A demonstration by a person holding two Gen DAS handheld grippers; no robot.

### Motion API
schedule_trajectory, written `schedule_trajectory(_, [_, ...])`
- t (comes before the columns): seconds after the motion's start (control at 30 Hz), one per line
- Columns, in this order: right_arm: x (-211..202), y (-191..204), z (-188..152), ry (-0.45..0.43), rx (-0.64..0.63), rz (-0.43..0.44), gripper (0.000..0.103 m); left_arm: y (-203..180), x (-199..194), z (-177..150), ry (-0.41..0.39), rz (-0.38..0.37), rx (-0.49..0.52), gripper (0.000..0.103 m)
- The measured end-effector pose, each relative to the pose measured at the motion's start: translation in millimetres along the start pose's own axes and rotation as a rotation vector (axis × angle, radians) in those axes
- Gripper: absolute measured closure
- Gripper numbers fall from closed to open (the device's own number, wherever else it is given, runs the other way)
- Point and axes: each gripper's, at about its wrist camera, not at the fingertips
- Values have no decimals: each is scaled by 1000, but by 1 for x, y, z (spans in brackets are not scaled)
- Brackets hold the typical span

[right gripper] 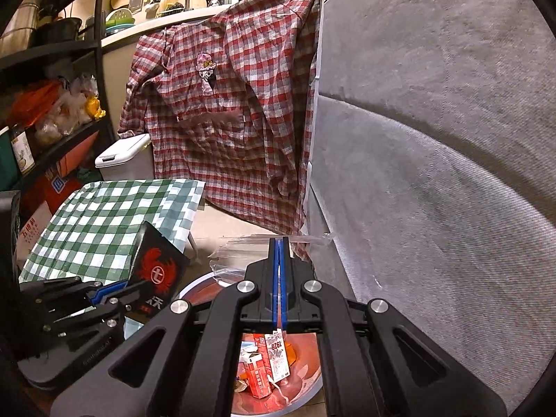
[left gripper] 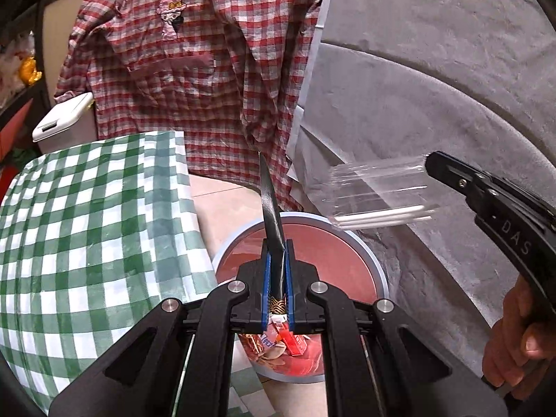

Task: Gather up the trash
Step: 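Carry the snack packet and straw pack over the pink bin, then open both grippers to drop the packet and straw pack into the bin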

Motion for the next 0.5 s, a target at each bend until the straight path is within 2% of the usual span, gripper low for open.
schedule_trajectory(0.4, [9, -1, 1, 17, 7, -1, 102, -1, 6, 3, 4, -10, 1, 95])
schedule_trajectory(0.47, [13, -4, 0, 35, 15, 2, 98, -1, 6, 5, -6, -5, 0, 91])
schedule_trajectory(0.5, [14, -5, -1, 48, 18, 4, 95, 0, 7, 7, -8, -10, -3, 85])
Point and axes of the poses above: each gripper's, at about its wrist camera, not at the fingertips, and x roughly the way its jaws point, y to its left, z to its top, and after that the axes turned 1 degree about -x, right-handed
